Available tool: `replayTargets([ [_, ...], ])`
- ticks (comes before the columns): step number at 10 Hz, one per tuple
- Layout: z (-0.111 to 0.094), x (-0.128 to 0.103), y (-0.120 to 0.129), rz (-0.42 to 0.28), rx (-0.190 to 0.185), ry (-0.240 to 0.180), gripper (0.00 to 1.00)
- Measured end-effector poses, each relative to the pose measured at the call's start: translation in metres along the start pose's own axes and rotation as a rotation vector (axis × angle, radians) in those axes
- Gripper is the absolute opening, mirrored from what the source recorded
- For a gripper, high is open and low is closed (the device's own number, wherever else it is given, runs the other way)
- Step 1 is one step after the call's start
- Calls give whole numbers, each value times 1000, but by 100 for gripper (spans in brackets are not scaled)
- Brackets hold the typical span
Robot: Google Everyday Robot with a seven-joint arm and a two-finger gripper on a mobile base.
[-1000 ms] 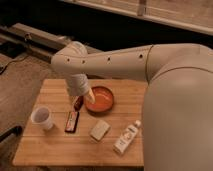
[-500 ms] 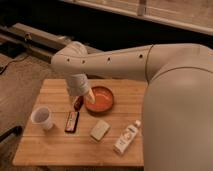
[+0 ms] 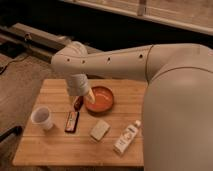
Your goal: Place the pepper in the ceramic bowl
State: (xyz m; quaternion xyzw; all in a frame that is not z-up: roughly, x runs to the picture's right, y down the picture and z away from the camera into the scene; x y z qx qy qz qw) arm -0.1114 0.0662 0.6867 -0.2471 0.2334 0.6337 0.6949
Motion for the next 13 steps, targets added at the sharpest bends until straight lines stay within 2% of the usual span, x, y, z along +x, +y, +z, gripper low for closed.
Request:
replayTargets([
  [11,0,0,0,0,0,0,65],
  [13,4,0,5,-24,2,13,65],
])
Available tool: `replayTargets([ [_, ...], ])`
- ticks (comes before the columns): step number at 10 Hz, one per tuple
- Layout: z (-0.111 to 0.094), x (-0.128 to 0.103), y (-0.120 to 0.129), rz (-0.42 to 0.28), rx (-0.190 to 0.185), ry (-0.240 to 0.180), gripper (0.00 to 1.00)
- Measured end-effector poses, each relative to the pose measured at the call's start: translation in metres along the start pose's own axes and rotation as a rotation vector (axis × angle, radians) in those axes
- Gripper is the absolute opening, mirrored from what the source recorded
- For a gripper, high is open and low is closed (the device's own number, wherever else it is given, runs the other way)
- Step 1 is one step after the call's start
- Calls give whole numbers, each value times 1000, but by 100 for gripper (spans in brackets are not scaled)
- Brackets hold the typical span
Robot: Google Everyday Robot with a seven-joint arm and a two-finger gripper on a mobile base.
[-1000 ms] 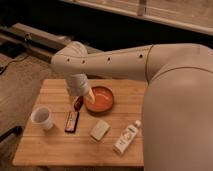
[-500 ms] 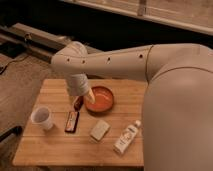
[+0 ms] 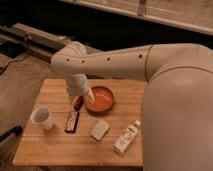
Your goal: Place the pepper in the ceramic bowl
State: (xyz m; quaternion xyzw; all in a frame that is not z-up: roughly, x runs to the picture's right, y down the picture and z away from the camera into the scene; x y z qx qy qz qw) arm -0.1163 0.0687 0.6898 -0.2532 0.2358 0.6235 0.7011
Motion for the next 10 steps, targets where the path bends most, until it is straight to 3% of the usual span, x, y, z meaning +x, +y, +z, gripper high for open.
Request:
replayTargets([
  [2,25,-8,21,-46,-3,26,65],
  [5,72,-32,48,-84,-26,27,65],
  [10,121,-62,63,-70,-55,38,65],
])
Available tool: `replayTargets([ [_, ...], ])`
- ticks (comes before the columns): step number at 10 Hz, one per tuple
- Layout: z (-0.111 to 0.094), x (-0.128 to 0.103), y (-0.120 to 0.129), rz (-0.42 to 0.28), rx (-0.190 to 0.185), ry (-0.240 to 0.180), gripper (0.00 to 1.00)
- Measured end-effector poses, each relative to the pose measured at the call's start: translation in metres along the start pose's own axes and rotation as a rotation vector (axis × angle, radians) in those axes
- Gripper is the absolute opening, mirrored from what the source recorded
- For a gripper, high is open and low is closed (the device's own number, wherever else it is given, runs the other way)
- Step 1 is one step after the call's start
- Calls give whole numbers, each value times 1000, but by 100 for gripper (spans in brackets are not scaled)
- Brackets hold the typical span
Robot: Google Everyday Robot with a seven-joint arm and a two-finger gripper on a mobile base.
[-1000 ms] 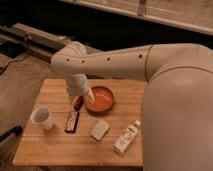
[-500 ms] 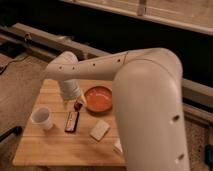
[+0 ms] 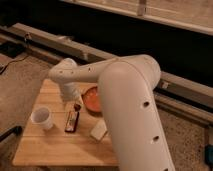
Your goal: Place the pepper in the ceramic bowl
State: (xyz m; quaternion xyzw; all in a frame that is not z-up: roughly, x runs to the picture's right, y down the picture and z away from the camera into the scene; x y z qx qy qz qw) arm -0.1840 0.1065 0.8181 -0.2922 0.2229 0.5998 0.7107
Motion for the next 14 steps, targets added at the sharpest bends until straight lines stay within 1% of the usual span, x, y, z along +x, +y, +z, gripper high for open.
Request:
replayTargets([
  [4,31,-13,8,-7,-3,23,65],
  [6,41,-19,15,-19,-9,32,65],
  [8,52,-28,13,-19,-4,44,65],
  [10,58,-38,7,-11,-1,46,65],
  [14,60,-58,-9,11,7,31,65],
])
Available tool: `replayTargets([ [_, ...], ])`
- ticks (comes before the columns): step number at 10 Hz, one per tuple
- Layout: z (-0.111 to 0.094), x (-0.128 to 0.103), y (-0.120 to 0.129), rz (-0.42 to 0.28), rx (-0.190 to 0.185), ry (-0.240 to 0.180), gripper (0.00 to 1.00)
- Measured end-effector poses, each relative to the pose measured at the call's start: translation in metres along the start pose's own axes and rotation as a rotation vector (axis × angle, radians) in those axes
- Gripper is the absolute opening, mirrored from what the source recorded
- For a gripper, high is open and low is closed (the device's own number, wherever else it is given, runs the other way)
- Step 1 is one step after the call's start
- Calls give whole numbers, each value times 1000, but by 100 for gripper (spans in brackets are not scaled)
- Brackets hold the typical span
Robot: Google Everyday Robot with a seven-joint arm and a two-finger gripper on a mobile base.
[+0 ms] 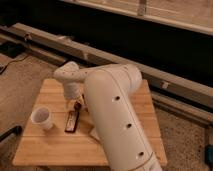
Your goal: Place the pepper in the ceramic bowl
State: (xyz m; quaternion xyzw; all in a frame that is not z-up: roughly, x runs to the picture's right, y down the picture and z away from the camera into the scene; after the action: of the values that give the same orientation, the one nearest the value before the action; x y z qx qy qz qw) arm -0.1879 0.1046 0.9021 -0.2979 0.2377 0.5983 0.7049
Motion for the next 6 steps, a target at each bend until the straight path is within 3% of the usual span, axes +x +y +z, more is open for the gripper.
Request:
replayTargets([
  [6,5,-20,-15,16,9,-13,65],
])
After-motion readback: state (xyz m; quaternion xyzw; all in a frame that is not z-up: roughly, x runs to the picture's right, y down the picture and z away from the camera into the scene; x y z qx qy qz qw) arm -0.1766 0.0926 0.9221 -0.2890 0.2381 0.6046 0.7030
